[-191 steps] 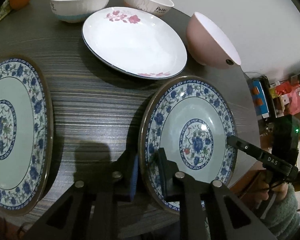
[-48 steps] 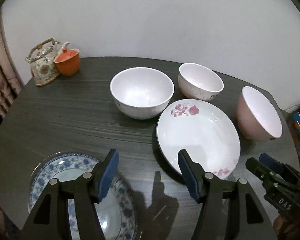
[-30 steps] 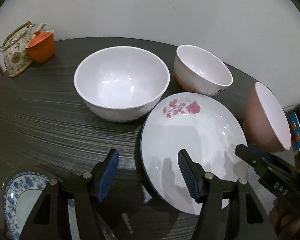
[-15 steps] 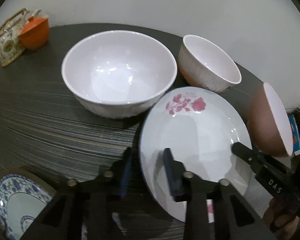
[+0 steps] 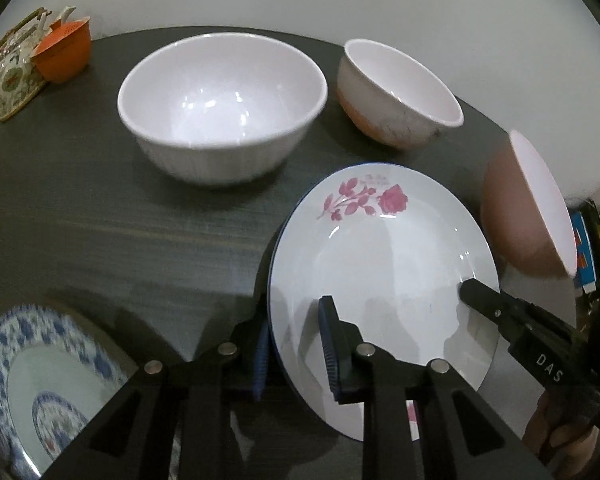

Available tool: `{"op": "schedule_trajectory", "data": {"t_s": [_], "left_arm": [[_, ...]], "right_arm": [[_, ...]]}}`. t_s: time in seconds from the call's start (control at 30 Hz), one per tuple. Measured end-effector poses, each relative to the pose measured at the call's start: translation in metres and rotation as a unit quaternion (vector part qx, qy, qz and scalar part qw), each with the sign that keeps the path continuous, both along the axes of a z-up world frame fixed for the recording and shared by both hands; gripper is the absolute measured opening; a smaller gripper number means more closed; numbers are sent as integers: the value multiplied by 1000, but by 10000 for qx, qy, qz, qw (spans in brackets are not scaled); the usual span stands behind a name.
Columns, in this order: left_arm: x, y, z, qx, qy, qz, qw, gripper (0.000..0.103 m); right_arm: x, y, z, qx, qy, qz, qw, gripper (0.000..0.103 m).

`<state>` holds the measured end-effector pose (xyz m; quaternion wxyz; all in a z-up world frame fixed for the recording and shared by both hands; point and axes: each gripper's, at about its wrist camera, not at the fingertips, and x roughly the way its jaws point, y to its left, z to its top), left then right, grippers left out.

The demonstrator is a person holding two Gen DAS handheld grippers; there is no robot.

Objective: Organize plates and bowls
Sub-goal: 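Lift the white pink-flower plate and carry it toward the blue plates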

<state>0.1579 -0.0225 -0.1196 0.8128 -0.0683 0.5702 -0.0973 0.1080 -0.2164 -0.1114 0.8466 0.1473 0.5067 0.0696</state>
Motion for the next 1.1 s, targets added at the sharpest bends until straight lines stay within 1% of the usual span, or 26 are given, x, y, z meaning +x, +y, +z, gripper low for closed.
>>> {"op": "schedule_trajectory", "data": {"t_s": [0.1,0.3,0.47,0.67,0.7,0.8,0.9,0.93,1.0,1.03,1.1], "left_arm": [[-9,-1,0,21,78,-57,10000,23],[-40,1,2,50,224,-220,9995,23],[-62,1,3,30,365,-302,9989,23],[-78,7,5,-2,486,-406,9980,23],[-91,1,2,-12,480,-411,9980,23],[-85,7,1,-63,468,-386,9981,23],[-100,8,4,-28,429,-387,9983,23],[-96,8,4,-5,422,-371,9984,23],[-87,9,5,-12,393,-350,9986,23],[-94,4,2,0,393,-360,9986,23],[-95,1,-1,5,386,-391,9985,23]], "right_arm": [[-10,-1,1,20,96,-9,10000,15],[-35,-1,2,65,306,-31,9995,15],[-65,-1,2,86,508,-36,9987,15],[-102,2,3,70,746,27,9972,15],[-106,3,3,77,786,31,9969,15],[-119,4,3,70,831,71,9965,15],[-127,5,3,75,804,100,9967,15],[-132,0,3,86,794,90,9968,15],[-132,-2,2,128,810,52,9966,16],[-133,-3,3,108,795,64,9968,16],[-132,-3,4,94,777,49,9969,16]]}}
